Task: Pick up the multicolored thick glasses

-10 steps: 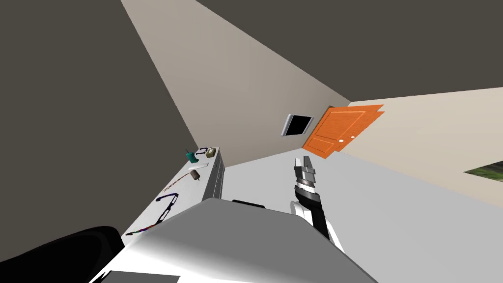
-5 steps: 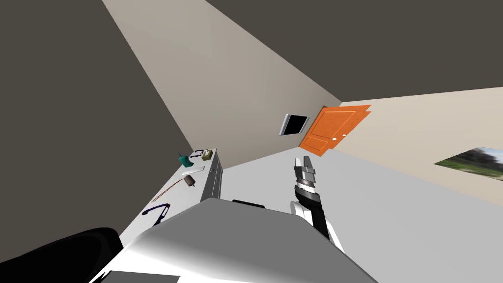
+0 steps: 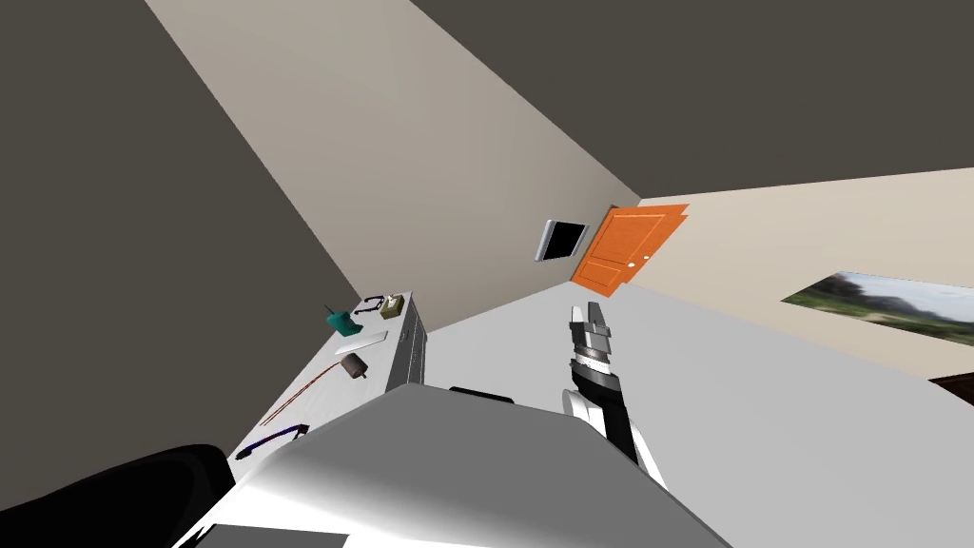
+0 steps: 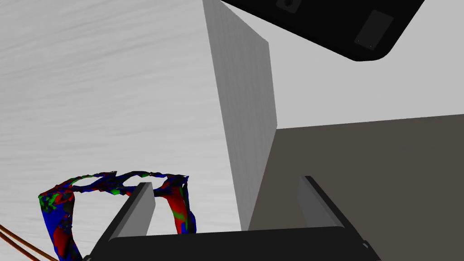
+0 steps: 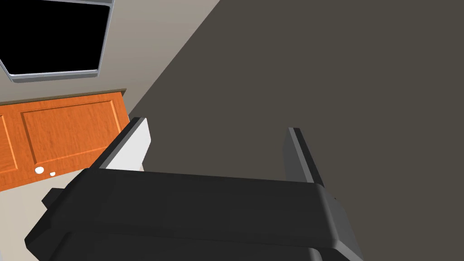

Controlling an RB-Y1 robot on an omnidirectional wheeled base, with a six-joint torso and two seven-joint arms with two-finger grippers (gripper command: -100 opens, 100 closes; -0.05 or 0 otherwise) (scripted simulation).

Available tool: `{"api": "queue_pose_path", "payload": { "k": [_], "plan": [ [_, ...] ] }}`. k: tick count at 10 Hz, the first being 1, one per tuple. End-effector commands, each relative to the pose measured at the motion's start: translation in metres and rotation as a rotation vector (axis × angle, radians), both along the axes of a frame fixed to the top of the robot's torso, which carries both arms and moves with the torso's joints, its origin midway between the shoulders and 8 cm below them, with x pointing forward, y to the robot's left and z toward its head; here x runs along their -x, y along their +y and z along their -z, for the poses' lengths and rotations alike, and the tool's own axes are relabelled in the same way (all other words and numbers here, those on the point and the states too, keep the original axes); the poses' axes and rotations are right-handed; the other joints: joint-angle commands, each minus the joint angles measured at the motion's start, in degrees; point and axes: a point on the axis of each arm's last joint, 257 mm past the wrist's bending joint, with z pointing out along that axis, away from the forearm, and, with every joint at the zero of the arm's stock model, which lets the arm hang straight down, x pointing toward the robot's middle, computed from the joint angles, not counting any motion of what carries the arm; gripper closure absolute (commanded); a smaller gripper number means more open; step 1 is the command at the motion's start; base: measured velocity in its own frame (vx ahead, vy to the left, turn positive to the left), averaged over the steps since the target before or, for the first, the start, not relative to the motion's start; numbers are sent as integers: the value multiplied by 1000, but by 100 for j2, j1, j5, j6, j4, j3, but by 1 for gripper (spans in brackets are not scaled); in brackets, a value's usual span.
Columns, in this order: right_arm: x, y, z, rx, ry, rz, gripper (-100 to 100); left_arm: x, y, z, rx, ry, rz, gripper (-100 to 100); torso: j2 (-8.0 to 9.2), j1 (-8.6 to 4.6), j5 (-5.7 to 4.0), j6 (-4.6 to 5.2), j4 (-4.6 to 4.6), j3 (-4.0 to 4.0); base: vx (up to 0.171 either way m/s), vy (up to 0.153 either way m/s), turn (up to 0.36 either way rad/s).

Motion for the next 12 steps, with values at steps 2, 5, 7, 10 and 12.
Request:
{"api": "queue_pose_path", "payload": {
  "k": [2,5,7,10,12],
  "plan": [
    [0,0,0,0,0,0,0,24,17,-4,-14,78,-31,-100,-1,4,1,1,0,0,38,102,-125],
    [0,0,0,0,0,0,0,46,27,-4,-21,140,-60,-100,1,-7,-1,-1,1,0,33,77,-91],
    [0,0,0,0,0,0,0,40,26,-5,-20,129,-54,0,6,-24,-3,-4,2,4,8,20,-12],
    [0,0,0,0,0,0,0,48,13,15,-21,128,-59,-100,6,-25,-4,-4,2,4,26,38,-19],
    [0,0,0,0,0,0,0,49,11,16,-20,127,-60,-100,4,-28,-4,-5,2,3,17,16,7]
  ]
}}
